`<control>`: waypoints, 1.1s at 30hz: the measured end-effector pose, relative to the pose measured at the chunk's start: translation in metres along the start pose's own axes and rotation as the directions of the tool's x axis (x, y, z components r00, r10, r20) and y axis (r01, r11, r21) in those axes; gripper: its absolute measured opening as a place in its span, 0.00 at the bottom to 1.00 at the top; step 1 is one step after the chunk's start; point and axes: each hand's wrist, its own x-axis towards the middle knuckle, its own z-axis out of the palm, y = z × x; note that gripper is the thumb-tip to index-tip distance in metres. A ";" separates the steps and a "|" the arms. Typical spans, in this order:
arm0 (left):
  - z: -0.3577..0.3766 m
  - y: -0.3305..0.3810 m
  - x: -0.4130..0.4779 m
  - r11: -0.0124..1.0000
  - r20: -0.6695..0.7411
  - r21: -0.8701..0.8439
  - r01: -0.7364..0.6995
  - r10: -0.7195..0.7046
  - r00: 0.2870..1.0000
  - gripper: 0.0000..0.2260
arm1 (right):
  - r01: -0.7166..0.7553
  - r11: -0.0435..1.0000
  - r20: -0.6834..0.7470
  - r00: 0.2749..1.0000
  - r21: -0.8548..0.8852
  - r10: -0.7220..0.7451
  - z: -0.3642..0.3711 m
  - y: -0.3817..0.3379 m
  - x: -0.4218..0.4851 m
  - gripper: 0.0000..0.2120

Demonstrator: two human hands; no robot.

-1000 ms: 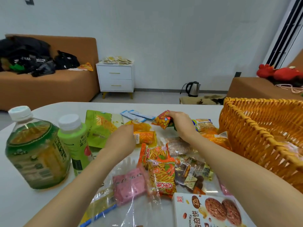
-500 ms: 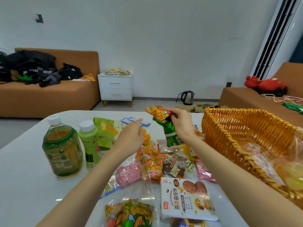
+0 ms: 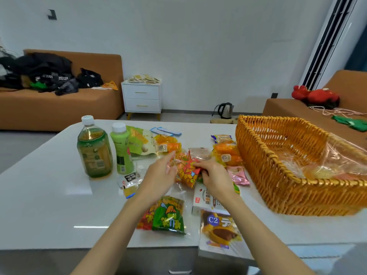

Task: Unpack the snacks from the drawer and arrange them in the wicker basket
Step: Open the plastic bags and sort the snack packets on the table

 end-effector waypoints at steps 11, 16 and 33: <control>0.059 -0.030 -0.007 0.975 0.142 0.200 0.092 -0.122 0.982 0.22 | -0.164 0.939 -0.034 0.983 0.301 0.183 -0.005 0.007 -0.024 0.15; 0.068 -0.049 0.015 0.911 0.258 0.376 0.168 -0.277 0.926 0.34 | -0.160 0.962 -0.028 0.985 0.222 0.170 0.001 0.008 -0.018 0.22; 0.060 -0.024 0.010 0.990 -0.197 -0.040 0.132 -0.137 0.971 0.11 | -0.148 0.978 -0.178 0.969 0.147 0.174 -0.012 0.030 -0.009 0.15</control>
